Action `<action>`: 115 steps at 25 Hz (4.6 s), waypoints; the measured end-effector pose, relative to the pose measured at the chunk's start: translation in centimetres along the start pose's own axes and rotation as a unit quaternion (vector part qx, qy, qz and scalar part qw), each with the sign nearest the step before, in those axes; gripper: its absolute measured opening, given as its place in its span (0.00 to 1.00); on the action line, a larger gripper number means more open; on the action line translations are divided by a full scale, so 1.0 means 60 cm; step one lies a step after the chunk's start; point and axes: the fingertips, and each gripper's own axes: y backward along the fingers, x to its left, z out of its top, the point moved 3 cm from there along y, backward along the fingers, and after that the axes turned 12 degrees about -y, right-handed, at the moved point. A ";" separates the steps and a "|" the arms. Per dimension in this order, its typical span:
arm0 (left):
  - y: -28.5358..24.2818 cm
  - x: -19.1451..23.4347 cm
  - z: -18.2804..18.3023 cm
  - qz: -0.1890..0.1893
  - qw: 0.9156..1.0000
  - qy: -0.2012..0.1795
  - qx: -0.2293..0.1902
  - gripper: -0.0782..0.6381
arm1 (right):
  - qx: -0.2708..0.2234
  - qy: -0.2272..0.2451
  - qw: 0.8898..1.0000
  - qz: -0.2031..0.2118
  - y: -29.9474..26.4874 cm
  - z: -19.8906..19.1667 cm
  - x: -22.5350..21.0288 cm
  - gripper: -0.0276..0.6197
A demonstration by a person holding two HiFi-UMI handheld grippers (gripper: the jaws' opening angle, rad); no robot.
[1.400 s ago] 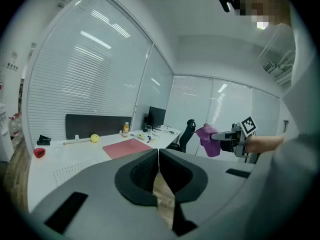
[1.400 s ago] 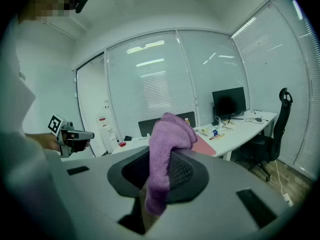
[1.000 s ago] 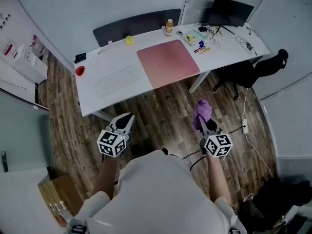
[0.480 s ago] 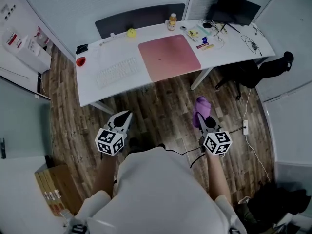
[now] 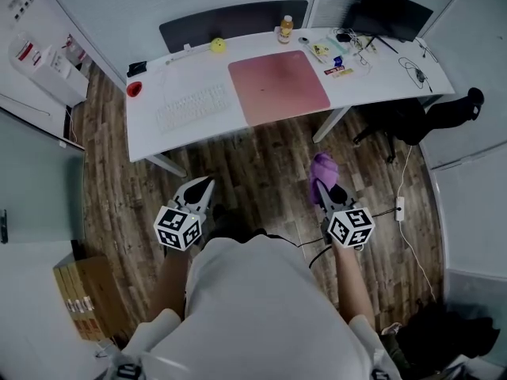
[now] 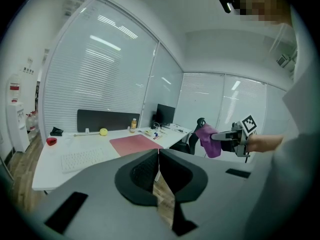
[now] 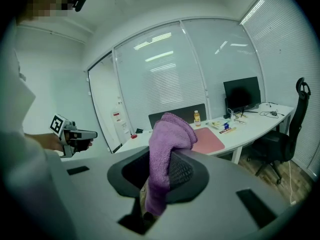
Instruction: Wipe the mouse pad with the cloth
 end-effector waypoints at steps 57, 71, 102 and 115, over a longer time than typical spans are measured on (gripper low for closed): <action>-0.329 0.401 0.015 -0.086 0.995 0.023 0.048 0.14 | 0.143 -0.005 0.990 -0.010 -0.553 0.112 -0.009 0.17; -0.378 0.331 -0.004 0.030 0.993 0.090 0.066 0.14 | 0.288 0.035 0.948 0.130 -0.643 0.042 -0.045 0.17; -0.360 0.244 -0.085 0.163 0.956 0.184 0.158 0.14 | 0.423 0.070 0.879 0.207 -0.794 -0.189 -0.094 0.17; -0.439 0.225 -0.068 0.138 0.961 0.173 0.167 0.14 | 0.403 0.075 0.897 0.164 -0.810 -0.159 -0.210 0.17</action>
